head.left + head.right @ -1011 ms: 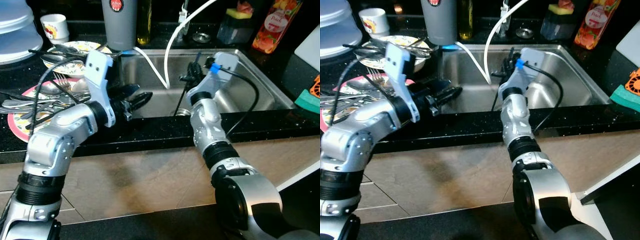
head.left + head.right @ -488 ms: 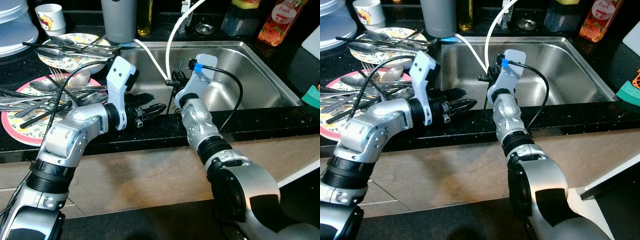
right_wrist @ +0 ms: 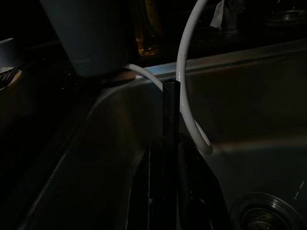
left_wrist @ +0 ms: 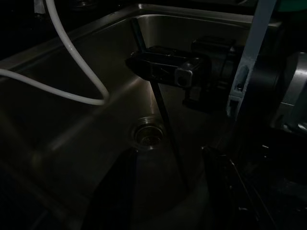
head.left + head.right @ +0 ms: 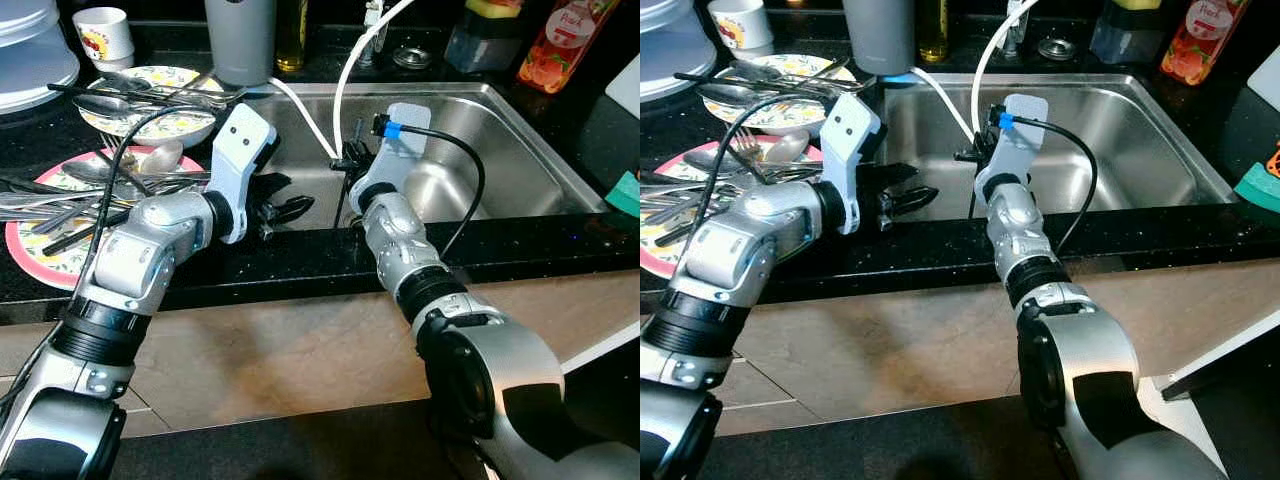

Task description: Kitchen organization

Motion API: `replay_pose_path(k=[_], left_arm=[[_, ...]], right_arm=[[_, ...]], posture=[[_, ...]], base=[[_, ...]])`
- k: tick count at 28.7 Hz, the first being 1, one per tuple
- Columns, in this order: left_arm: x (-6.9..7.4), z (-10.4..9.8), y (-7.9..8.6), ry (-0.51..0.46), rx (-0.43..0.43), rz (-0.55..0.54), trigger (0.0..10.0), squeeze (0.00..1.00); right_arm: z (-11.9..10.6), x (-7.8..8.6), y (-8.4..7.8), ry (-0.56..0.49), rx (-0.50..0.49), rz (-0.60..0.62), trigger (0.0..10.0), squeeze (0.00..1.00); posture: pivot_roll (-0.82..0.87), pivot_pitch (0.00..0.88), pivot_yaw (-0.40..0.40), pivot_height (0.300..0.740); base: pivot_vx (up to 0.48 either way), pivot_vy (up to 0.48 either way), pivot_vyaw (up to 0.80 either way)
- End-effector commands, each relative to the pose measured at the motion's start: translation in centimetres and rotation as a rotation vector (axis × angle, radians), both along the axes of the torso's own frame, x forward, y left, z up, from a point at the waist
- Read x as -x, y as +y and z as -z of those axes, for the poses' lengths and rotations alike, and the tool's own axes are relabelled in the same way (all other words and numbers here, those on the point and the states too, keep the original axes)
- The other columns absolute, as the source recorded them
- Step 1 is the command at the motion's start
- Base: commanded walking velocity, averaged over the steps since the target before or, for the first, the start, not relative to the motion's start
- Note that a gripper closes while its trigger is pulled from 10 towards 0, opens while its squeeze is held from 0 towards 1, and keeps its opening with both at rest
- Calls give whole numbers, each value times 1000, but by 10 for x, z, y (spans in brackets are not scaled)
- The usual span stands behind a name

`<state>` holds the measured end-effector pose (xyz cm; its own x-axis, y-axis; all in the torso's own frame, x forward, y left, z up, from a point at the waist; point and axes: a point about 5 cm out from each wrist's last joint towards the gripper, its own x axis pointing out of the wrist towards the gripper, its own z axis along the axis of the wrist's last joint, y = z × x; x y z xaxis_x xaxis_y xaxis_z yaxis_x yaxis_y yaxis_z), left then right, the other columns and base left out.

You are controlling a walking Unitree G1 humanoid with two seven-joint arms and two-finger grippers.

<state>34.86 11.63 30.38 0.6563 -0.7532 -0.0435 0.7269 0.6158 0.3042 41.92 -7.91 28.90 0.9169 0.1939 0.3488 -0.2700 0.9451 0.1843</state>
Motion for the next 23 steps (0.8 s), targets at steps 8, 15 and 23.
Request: replay_pose_path(k=[8, 15, 23], left_arm=[[-6, -7, -3, -47, 8, 2, 10000, 0], [-11, -17, 0, -106, 48, -38, 10000, 0], [-24, -60, 20, -243, 296, -230, 10000, 0]], right_arm=[[-1, -2, -5, 32, 16, 27, 10000, 0], [-14, -3, -9, -6, -9, 35, 10000, 0], [-57, 2, -27, -174, -112, 71, 10000, 0]], posture=[[96, 199, -53, 740], [87, 166, -45, 740], [68, 118, -28, 740]], base=[[0, 0, 0], [0, 0, 0], [0, 0, 0]])
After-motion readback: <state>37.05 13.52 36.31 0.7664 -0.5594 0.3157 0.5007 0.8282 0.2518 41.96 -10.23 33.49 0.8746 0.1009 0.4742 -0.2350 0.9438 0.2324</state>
